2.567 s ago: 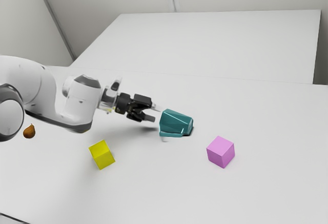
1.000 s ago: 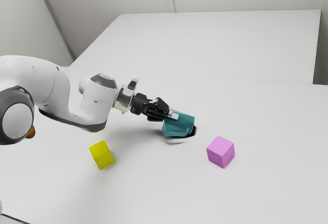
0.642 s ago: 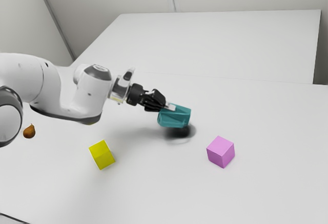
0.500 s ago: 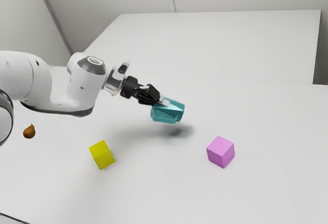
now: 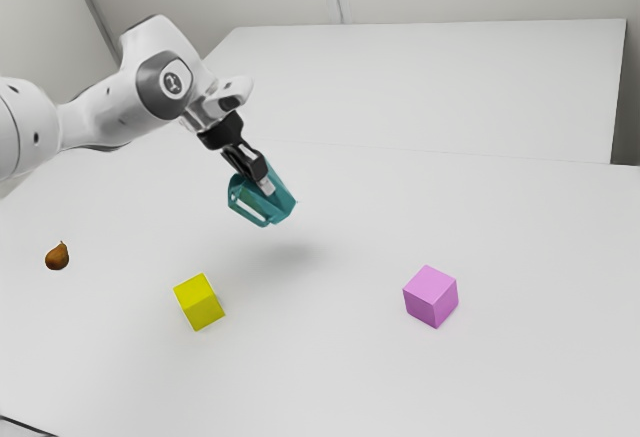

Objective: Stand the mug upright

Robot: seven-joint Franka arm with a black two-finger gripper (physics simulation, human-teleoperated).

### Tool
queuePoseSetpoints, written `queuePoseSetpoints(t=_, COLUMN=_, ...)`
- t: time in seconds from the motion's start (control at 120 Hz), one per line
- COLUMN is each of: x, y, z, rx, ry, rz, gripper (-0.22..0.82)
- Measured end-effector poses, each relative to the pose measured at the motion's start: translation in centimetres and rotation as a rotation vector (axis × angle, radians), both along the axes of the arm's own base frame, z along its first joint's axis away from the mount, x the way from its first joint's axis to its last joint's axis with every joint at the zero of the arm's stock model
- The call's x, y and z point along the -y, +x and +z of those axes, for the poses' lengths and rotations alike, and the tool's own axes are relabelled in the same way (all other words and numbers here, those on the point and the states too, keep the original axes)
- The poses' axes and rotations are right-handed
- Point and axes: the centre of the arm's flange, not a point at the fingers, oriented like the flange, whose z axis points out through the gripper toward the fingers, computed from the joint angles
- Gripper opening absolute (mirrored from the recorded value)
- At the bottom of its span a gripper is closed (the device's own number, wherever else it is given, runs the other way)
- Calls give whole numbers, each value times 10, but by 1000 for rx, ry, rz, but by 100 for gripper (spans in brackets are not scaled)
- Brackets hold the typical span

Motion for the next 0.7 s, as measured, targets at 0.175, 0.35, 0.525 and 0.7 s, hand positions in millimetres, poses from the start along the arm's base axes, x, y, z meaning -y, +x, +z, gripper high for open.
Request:
queuePoseSetpoints(t=0.175, x=8, y=-10, z=18, rx=1, ry=145, rz=-6, gripper=-18)
queuePoseSetpoints(t=0.35, x=20, y=-21, z=21, rx=-7, ry=260, rz=8, gripper=-18)
queuePoseSetpoints(t=0.525, x=31, y=-35, z=12, rx=-21, ry=338, rz=43, gripper=-18)
queuePoseSetpoints(t=0.7, x=27, y=-49, z=-5, rx=-35, ry=373, rz=114, gripper=-18)
